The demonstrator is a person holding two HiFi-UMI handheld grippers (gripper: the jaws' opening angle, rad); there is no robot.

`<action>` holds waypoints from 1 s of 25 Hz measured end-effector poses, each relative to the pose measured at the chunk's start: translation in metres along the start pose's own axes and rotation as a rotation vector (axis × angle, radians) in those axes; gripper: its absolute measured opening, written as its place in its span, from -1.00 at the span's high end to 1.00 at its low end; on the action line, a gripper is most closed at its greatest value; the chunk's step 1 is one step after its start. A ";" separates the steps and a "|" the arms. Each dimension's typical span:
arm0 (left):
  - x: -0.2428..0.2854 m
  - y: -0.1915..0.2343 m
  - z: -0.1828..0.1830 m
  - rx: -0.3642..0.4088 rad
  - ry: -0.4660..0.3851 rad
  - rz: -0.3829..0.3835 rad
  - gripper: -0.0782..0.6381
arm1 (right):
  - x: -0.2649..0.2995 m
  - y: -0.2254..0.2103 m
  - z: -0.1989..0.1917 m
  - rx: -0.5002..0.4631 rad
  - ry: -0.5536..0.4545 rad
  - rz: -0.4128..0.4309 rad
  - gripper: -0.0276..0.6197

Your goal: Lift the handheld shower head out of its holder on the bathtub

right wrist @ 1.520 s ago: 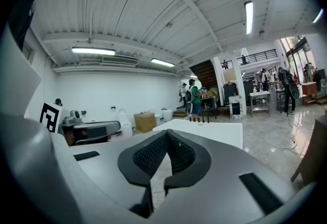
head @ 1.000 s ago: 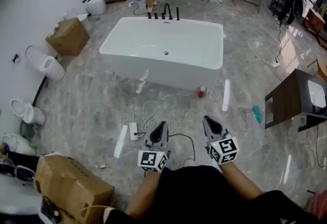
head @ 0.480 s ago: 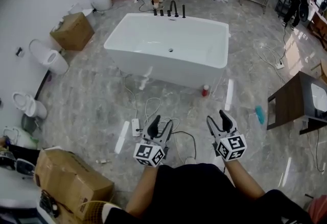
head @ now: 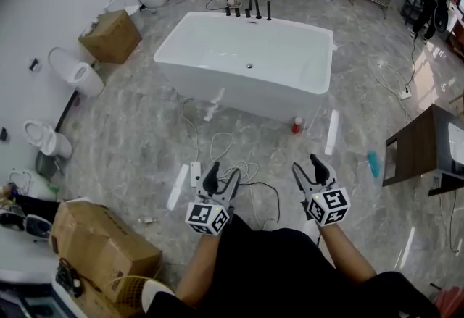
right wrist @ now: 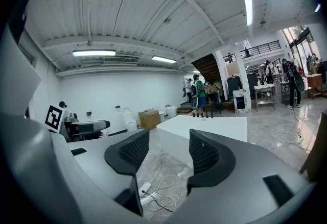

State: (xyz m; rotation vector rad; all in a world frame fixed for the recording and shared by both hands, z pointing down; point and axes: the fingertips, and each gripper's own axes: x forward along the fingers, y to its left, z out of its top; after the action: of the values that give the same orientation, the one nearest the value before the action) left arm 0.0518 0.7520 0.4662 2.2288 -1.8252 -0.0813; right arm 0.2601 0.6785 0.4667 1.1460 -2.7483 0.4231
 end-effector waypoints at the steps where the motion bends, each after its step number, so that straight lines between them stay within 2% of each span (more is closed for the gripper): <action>1: -0.001 0.001 0.002 0.004 0.002 0.005 0.07 | 0.003 0.002 0.001 0.003 0.001 0.010 0.25; 5: 0.003 0.003 0.009 0.029 0.011 -0.013 0.07 | 0.016 0.010 -0.001 0.022 0.002 0.029 0.25; 12: 0.042 0.031 0.002 0.015 0.026 -0.039 0.07 | 0.058 0.018 -0.008 0.042 0.029 0.037 0.25; 19: 0.123 0.082 -0.003 -0.042 0.047 -0.112 0.07 | 0.140 -0.008 0.008 0.008 0.067 -0.006 0.25; 25: 0.193 0.141 -0.007 -0.094 0.098 -0.156 0.07 | 0.231 -0.024 0.047 -0.002 0.069 -0.038 0.25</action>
State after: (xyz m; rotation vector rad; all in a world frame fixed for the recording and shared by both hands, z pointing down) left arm -0.0413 0.5403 0.5288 2.2638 -1.5637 -0.0829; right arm 0.1138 0.4922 0.4798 1.1593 -2.6632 0.4461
